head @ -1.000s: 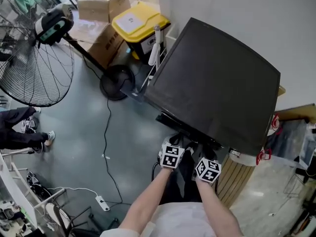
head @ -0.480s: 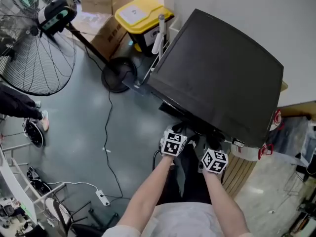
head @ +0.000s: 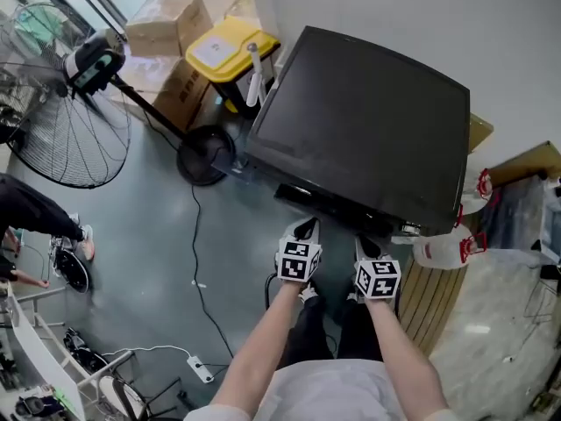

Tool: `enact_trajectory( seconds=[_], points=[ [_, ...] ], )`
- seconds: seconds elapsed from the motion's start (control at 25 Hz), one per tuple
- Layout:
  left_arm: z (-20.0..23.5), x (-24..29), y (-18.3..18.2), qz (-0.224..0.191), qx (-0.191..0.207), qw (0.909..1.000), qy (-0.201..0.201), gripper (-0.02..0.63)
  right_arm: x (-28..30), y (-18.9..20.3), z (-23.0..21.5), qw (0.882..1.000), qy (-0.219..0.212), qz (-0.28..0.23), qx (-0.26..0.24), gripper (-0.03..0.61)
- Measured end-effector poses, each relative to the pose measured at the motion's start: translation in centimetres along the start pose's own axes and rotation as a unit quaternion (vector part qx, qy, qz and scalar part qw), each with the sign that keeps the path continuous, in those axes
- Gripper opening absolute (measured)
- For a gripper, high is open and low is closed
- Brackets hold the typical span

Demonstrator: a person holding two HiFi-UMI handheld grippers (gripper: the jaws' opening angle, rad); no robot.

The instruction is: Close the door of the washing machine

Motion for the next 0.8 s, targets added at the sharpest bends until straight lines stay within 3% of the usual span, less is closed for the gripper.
enact_trajectory(
  seconds=[0.44,0.8],
  points=[
    [-6.0,-9.0,0.2,-0.035,-0.01,0.998,-0.052,-0.002,-6.7,0.1,3.3,0.993,-0.081,-0.016,-0.084,0.003],
    [-10.2,-14.3,-0.4,-0.066,-0.007,0.9936,-0.091,-0.002,-12.3,0.7,4.4,0.986,-0.128,-0.037,-0.101,0.002]
  ],
)
Point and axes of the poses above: the fingertips, and each gripper's own axes: x forward along the fingers, z to its left, y out of its underside, the point moved 4 cm from there along -x, backward along the fingers, and after that the axes turned 10 degrees about x, right-handed, at the moved point
